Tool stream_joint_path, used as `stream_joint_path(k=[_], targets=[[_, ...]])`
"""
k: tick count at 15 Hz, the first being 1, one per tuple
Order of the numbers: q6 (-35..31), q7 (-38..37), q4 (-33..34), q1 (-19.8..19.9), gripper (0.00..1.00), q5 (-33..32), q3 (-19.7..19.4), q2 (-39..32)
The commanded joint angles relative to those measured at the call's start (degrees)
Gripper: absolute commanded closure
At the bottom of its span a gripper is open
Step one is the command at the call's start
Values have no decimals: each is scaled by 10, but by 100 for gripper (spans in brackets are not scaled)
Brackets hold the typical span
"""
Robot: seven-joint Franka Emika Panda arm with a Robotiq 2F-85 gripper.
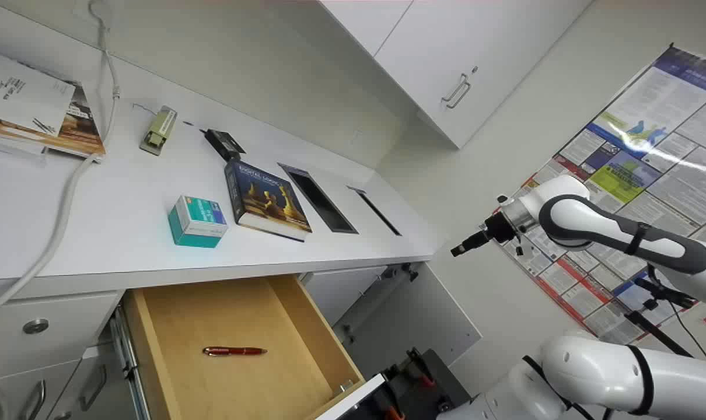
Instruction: Remove the pen from the drawer and close it
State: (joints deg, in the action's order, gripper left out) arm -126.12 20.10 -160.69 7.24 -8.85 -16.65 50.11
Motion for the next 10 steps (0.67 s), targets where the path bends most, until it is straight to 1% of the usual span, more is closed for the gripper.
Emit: stream_joint_path(k=[1,6,9,10], targets=[[2,2,0,3,0,4,4,-1],[2,3,-2,3,0,4,4,-3],[2,20,1,-36,0,14,24,11],[7,32,4,-59,0,18,36,16]])
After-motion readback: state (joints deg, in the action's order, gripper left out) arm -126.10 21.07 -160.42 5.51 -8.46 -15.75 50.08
